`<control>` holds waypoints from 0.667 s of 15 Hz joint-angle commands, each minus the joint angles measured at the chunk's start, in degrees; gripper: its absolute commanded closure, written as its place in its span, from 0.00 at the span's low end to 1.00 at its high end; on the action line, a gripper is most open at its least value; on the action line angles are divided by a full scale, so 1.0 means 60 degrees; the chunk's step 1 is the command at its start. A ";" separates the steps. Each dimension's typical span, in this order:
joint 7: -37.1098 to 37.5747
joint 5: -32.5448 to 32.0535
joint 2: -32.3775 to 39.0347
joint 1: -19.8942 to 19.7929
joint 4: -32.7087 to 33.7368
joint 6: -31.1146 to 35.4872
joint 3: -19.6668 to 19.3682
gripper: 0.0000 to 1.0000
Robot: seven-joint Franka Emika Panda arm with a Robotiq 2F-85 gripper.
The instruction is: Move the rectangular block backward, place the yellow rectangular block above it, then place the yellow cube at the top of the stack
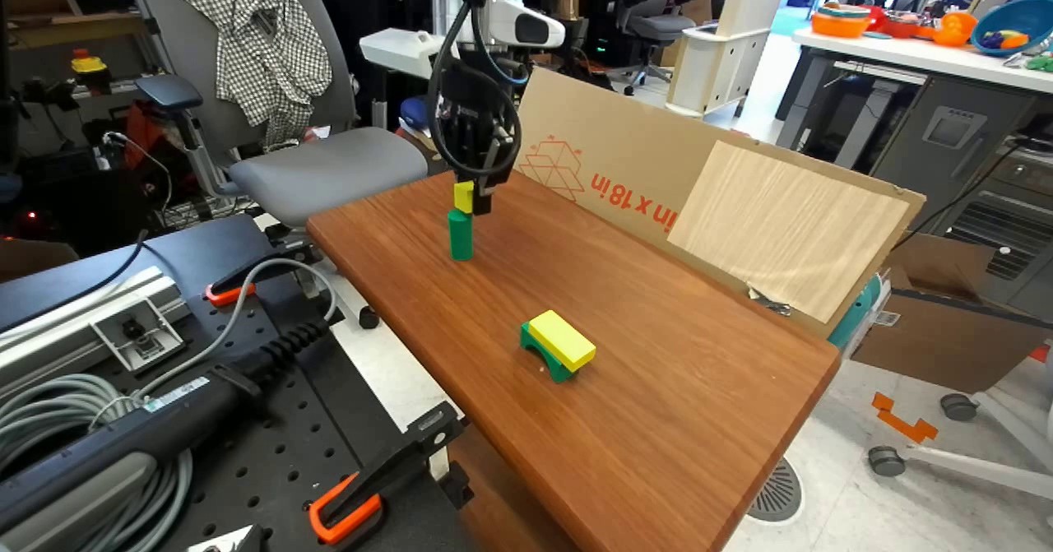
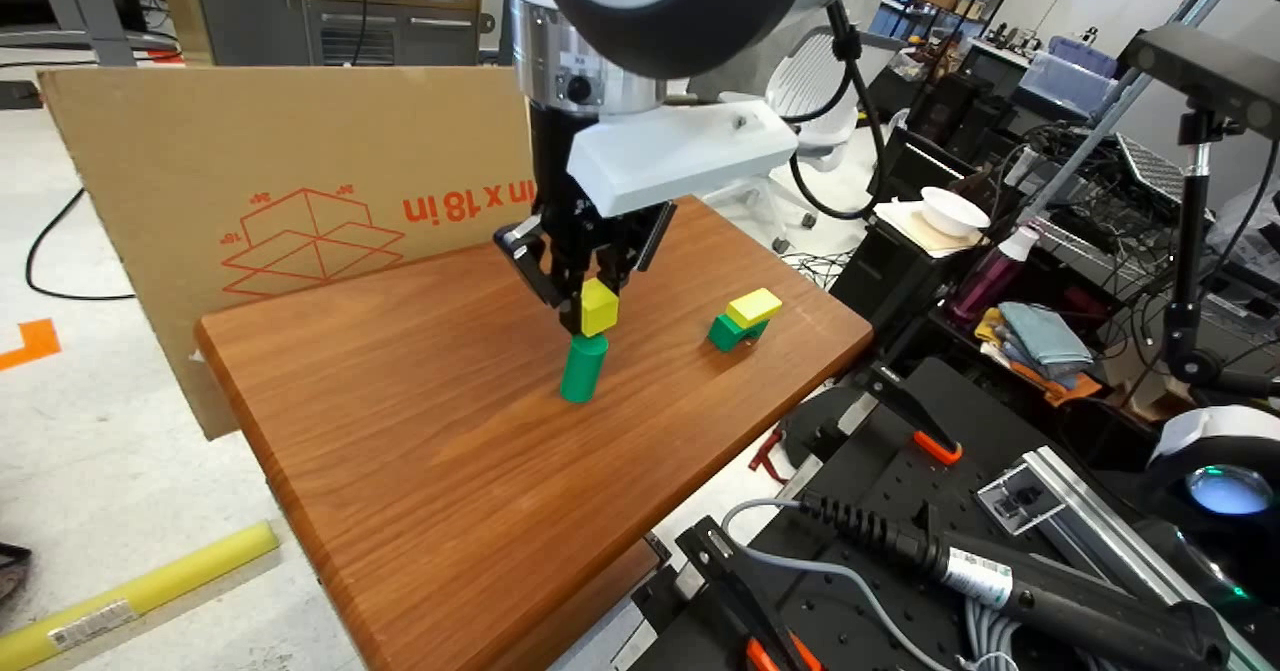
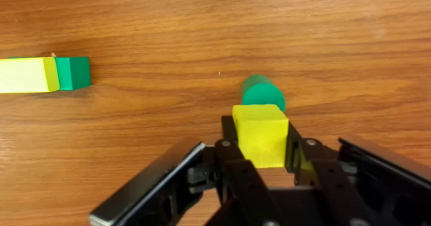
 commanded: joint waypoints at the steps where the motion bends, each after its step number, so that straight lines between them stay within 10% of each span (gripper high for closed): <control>1: -0.0905 -0.0229 -0.0675 -0.0368 -0.0507 -0.0435 -0.0155 0.92; 10: -0.2158 -0.1129 -0.0351 -0.1583 -0.0214 -0.0638 -0.1074 0.92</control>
